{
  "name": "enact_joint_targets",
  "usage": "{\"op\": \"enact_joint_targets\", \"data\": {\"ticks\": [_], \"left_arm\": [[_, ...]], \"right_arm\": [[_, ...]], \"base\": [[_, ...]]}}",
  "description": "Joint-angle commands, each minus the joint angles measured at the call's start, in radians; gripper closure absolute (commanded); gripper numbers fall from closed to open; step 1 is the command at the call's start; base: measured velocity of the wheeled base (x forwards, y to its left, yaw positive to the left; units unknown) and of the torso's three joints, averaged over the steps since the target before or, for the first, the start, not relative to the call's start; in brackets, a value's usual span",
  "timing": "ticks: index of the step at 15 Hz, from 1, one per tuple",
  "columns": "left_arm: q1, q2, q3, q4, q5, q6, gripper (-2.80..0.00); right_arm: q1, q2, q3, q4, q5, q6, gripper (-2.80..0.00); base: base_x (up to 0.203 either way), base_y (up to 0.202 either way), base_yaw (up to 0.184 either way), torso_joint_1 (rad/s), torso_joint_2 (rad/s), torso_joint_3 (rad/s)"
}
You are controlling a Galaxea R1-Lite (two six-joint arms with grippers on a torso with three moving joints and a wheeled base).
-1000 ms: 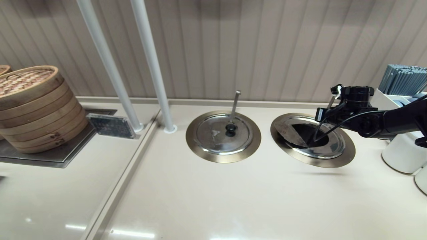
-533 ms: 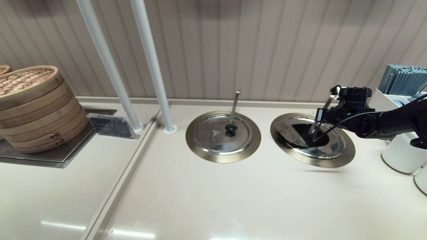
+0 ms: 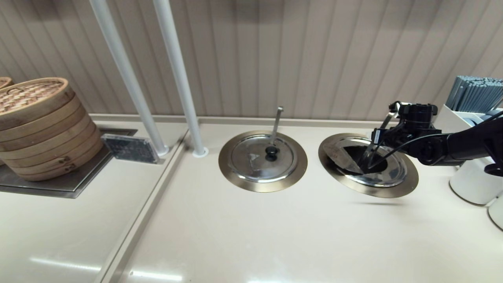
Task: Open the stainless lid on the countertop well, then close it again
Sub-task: Stir with a spoon, then close the lid
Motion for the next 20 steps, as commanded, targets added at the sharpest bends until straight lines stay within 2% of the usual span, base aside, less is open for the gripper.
{"op": "enact_joint_targets", "data": {"ticks": [1,6,10,13,15,16,17,18,20], "left_arm": [[0.000,0.000,0.000,0.000,0.001,0.000,0.00],[0.000,0.000,0.000,0.000,0.001,0.000,0.00],[0.000,0.000,0.000,0.000,0.001,0.001,0.00],[0.000,0.000,0.000,0.000,0.001,0.000,0.00],[0.000,0.000,0.000,0.000,0.001,0.001,0.00],[0.000,0.000,0.000,-0.001,0.001,0.000,0.00],[0.000,0.000,0.000,-0.001,0.001,0.000,0.00],[0.000,0.000,0.000,-0.001,0.001,0.000,0.00],[0.000,0.000,0.000,0.000,0.001,0.000,0.00]], "right_arm": [[0.019,-0.106,0.056,0.035,0.001,-0.006,-2.80],[0.105,-0.320,0.228,0.081,0.011,-0.039,-2.80],[0.210,-0.433,0.470,0.011,0.005,-0.177,-2.80],[0.296,-0.388,0.602,-0.184,-0.026,-0.265,-2.80],[0.310,-0.240,0.624,-0.414,-0.113,-0.371,-2.80],[0.315,-0.167,0.633,-0.576,-0.156,-0.439,-2.80],[0.323,-0.123,0.650,-0.679,-0.196,-0.521,-2.80],[0.332,-0.109,0.664,-0.706,-0.217,-0.551,-2.80],[0.353,-0.115,0.670,-0.709,-0.214,-0.550,-2.80]], "base": [[0.000,0.000,0.000,0.000,0.00,0.000],[0.000,0.000,0.000,0.000,0.00,0.000],[0.000,0.000,0.000,0.000,0.00,0.000],[0.000,0.000,0.000,0.000,0.00,0.000],[0.000,0.000,0.000,0.000,0.00,0.000],[0.000,0.000,0.000,0.000,0.00,0.000],[0.000,0.000,0.000,0.000,0.00,0.000],[0.000,0.000,0.000,0.000,0.00,0.000],[0.000,0.000,0.000,0.000,0.00,0.000]]}}
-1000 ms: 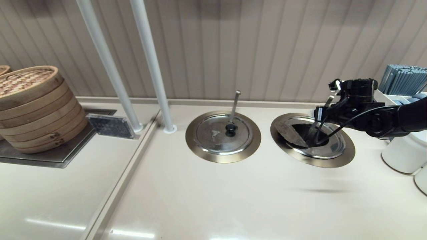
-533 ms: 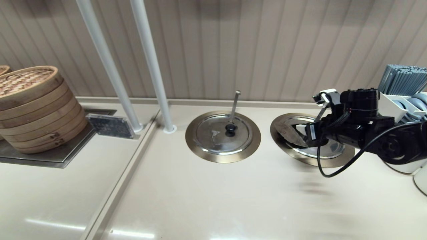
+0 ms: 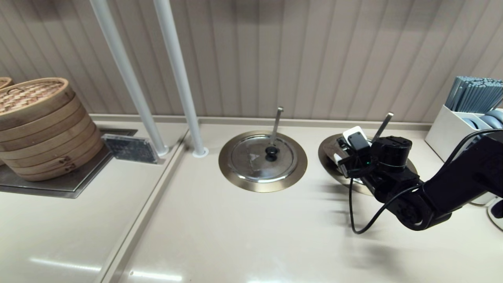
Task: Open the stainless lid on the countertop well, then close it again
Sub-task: Close the lid
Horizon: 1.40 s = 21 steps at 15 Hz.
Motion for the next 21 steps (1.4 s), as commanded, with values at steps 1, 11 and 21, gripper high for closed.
{"op": "enact_joint_targets", "data": {"ticks": [1,11,21], "left_arm": [[0.000,0.000,0.000,0.001,0.000,0.000,0.00],[0.000,0.000,0.000,0.001,0.000,0.000,0.00],[0.000,0.000,0.000,0.001,0.000,0.000,0.00]], "right_arm": [[0.026,0.034,0.019,-0.011,-0.002,-0.003,-2.80],[0.080,-0.014,0.073,0.030,-0.006,-0.002,-2.80],[-0.027,0.034,-0.034,0.031,-0.008,-0.003,-2.80]], "base": [[0.000,0.000,0.000,0.000,0.00,0.000],[0.000,0.000,0.000,0.000,0.00,0.000],[0.000,0.000,0.000,0.000,0.00,0.000]]}}
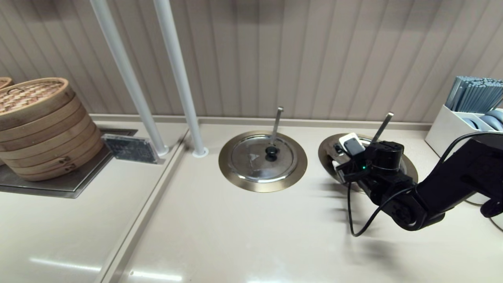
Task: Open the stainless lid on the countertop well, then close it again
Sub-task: Close the lid
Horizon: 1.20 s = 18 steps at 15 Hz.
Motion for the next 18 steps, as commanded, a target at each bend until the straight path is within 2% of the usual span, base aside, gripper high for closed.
{"op": "enact_joint_targets", "data": {"ticks": [1,6,18], "left_arm": [[0.000,0.000,0.000,0.001,0.001,0.000,0.00],[0.000,0.000,0.000,0.001,0.001,0.002,0.00],[0.000,0.000,0.000,0.001,0.001,0.000,0.00]], "right_arm": [[-0.014,-0.014,-0.017,-0.007,-0.001,-0.002,-2.80],[-0.039,-0.057,-0.027,0.010,0.002,-0.003,-2.80],[-0.218,-0.131,-0.134,0.157,0.033,-0.003,-2.80]], "base": [[0.000,0.000,0.000,0.000,0.00,0.000],[0.000,0.000,0.000,0.000,0.00,0.000],[0.000,0.000,0.000,0.000,0.00,0.000]]}}
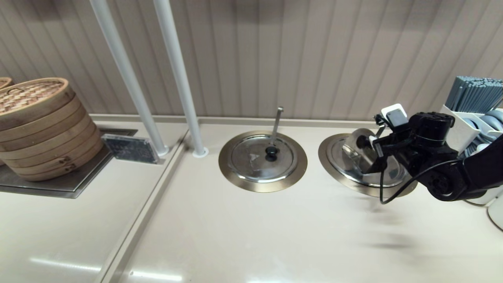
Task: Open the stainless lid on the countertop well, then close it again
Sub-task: Close the lid
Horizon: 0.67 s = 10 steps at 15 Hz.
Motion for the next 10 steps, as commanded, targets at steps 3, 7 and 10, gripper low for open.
{"op": "enact_joint_targets", "data": {"ticks": [3,7,10], "left_arm": [[0.000,0.000,0.000,0.001,0.000,0.000,0.00],[0.000,0.000,0.000,0.000,0.000,0.000,0.00],[0.000,0.000,0.000,0.001,0.000,0.000,0.00]], "right_arm": [[-0.036,-0.020,-0.032,0.022,-0.001,0.002,-2.80],[-0.028,-0.077,-0.082,0.096,-0.001,0.094,-2.80],[0.008,-0.211,-0.122,0.362,0.003,0.259,-2.80]], "base": [[0.000,0.000,0.000,0.000,0.00,0.000],[0.000,0.000,0.000,0.000,0.00,0.000],[0.000,0.000,0.000,0.000,0.00,0.000]]}}
